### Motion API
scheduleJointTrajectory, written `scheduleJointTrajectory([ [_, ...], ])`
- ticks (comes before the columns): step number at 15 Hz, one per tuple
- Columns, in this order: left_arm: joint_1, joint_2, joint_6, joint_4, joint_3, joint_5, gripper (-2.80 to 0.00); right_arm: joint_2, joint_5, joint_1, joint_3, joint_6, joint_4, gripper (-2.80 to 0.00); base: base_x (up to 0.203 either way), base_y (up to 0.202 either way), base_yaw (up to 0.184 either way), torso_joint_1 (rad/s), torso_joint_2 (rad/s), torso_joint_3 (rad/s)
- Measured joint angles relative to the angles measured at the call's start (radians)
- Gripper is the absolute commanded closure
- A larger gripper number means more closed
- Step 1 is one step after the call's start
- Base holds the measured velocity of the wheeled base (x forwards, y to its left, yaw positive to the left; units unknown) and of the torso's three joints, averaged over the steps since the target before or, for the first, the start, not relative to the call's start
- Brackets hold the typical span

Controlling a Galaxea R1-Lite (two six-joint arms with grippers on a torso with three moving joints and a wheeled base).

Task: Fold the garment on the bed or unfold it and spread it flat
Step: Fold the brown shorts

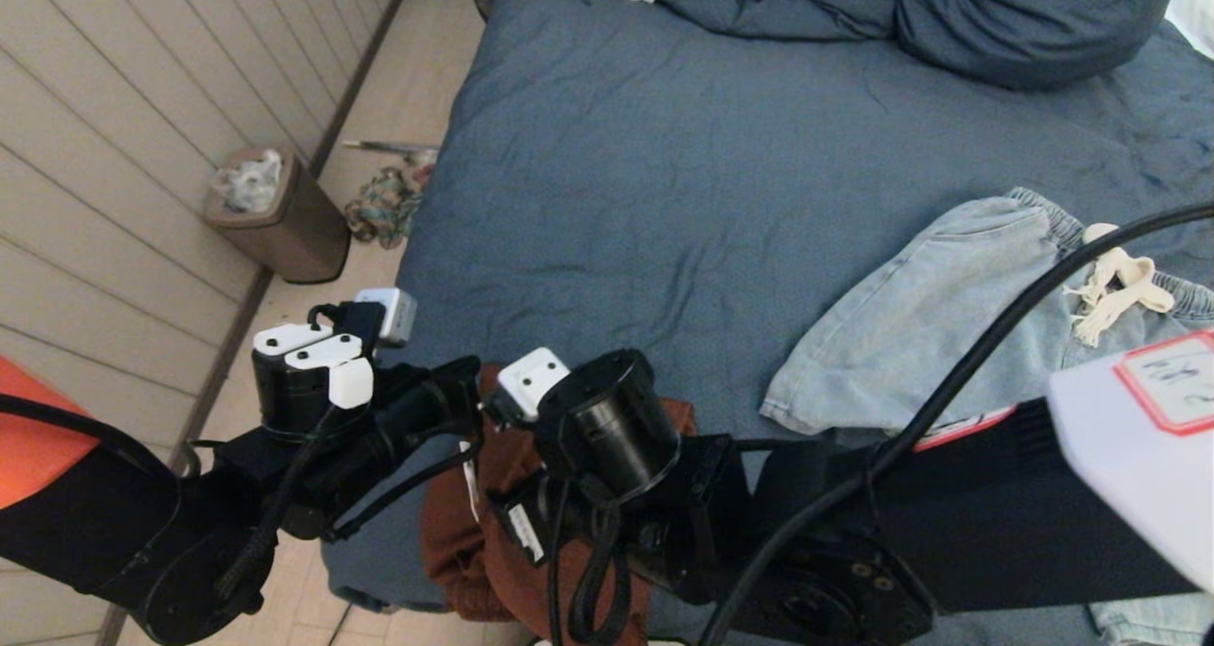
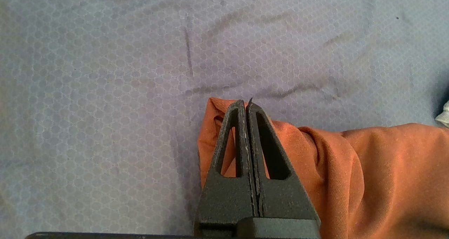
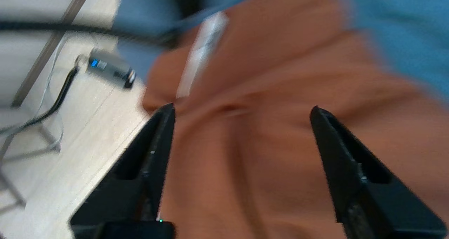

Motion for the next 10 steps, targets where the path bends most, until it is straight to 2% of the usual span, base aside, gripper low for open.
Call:
scheduleJointTrajectory([
  [5, 0.0, -0.001, 0.0, 0.002, 0.001, 0.001, 0.0, -0.084, -0.003, -0.082, 0.067, 0.011, 0.008, -2.8, 0.0, 0.0, 0.0, 0.0, 0.0, 0.0],
  [8, 0.0, 0.0, 0.0, 0.002, 0.006, 0.0, 0.0, -0.134, 0.022, -0.138, 0.186, 0.092, 0.011, -2.8, 0.0, 0.0, 0.0, 0.0, 0.0, 0.0],
  [10, 0.0, 0.001, 0.0, 0.001, 0.01, 0.0, 0.0, -0.167, 0.058, -0.152, 0.259, 0.176, 0.014, -2.8, 0.0, 0.0, 0.0, 0.0, 0.0, 0.0],
])
